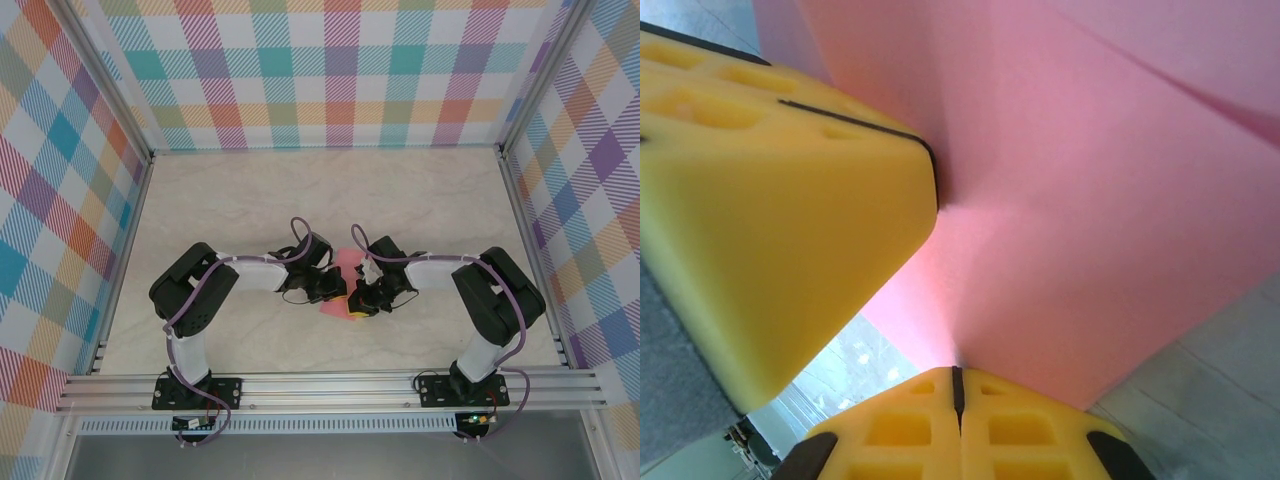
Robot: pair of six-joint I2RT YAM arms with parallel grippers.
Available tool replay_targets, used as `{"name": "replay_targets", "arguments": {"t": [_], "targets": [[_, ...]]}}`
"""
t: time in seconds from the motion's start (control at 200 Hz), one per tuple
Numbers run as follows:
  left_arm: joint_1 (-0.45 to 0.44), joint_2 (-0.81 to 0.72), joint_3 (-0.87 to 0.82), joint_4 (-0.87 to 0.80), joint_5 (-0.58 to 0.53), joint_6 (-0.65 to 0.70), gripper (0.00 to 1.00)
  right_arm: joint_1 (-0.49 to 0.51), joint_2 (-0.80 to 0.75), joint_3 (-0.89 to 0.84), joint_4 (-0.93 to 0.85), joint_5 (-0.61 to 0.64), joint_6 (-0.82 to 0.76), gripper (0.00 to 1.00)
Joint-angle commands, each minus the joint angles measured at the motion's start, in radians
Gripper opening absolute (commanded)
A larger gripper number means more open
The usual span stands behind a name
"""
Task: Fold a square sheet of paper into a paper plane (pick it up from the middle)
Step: Fold the triangle a second time at the center of the table.
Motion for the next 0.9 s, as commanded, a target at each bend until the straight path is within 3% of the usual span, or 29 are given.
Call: {"name": "replay_targets", "arguments": {"t": [0.0,0.895], "targets": [[0.002,0.018,-0.03,-0.028,-0.122,-0.007,0.04,0.01,0.048,-0.042,-0.065,0.104,-0.005,0.04],[0.116,0.037,0.036,-0.057,-0.096,0.045,0.06,0.01,0.065,-0.045,-0.073,0.093,-0.024,0.03]]}}
